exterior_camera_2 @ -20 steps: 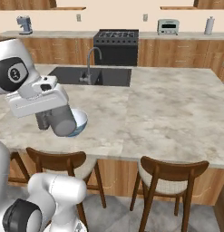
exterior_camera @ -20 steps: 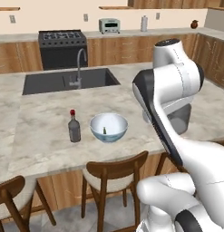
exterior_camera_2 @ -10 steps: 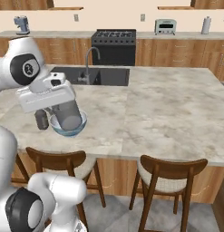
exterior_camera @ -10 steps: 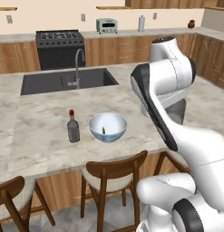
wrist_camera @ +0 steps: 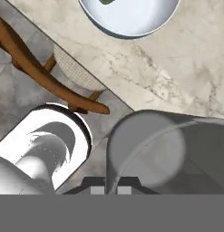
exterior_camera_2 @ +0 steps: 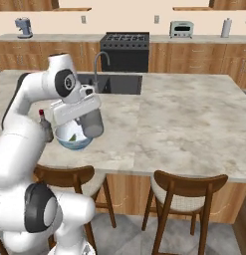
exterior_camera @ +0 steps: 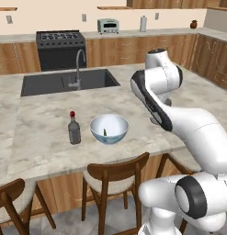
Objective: There is a bowl on the dining counter. Grab a lemon wedge from the fridge and place it in the bowl. Then get the liquor bottle and glass cup from the cabinet and place them next to the bowl.
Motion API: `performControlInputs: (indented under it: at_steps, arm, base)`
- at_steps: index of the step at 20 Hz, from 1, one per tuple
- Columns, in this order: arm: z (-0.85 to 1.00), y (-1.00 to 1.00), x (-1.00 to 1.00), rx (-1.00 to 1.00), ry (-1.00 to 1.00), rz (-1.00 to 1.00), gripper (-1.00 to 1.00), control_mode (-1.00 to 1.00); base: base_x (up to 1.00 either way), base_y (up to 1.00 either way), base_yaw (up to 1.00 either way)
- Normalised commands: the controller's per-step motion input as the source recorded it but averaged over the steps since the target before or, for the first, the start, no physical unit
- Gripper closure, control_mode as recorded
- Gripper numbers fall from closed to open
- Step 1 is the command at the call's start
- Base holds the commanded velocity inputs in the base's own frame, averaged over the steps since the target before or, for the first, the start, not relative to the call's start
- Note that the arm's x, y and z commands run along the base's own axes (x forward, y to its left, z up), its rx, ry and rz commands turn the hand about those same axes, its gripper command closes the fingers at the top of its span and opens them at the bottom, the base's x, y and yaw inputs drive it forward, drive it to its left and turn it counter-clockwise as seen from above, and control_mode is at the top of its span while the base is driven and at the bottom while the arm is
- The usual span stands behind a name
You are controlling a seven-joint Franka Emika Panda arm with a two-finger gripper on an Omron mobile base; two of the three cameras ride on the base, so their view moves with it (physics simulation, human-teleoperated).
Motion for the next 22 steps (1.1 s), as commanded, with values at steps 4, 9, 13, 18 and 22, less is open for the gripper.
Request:
performControlInputs:
  at_steps: [4,9,13,18,22]
  arm:
    - [-0.61,-0.05,0.92,0.0,0.12,0.42,1.0,-1.0]
    - [-0.52,-0.14,0.42,0.0,0.04,0.33,1.0,-1.0]
    - [-0.58,-0.2,0.31,0.0,0.02,0.25,1.0,-1.0]
    - [-0.54,-0.12,0.2,0.0,0.03,0.2,1.0,-1.0]
    - [-0.2,0.0,0.4,0.01,0.0,0.16,1.0,-1.0]
  base:
    - [0.0,0.0,0.0]
    - [0.0,0.0,0.0]
    - [0.0,0.0,0.0]
    - [0.0,0.0,0.0]
    - [0.0,0.0,0.0]
